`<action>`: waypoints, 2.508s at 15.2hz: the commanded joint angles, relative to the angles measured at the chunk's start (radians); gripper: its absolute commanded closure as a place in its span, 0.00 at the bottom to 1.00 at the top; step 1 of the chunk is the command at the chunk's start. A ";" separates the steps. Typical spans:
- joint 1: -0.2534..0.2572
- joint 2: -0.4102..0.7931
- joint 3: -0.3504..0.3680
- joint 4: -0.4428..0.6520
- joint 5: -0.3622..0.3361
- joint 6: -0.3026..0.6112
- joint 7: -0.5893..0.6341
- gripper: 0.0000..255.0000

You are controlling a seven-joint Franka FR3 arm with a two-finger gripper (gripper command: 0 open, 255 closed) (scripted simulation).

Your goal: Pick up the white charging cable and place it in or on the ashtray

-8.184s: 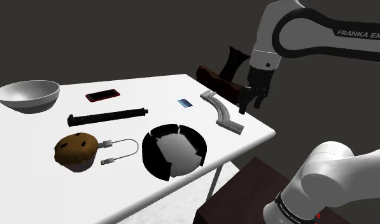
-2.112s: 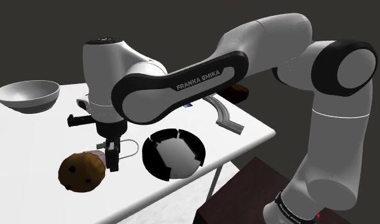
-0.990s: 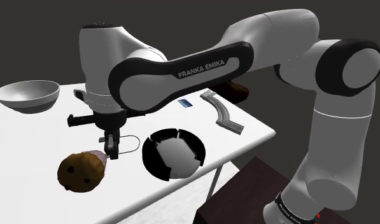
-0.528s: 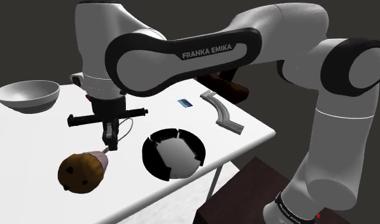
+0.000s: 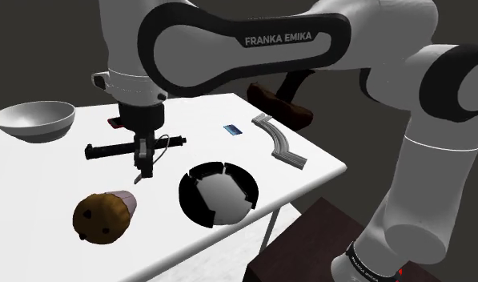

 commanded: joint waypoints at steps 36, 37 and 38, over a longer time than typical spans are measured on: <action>-0.094 -0.623 -0.094 -0.752 0.434 0.249 -0.351 1.00; -0.094 -0.623 -0.094 -0.752 0.434 0.249 -0.351 0.00; -0.094 -0.623 -0.094 -0.752 0.434 0.249 -0.351 0.00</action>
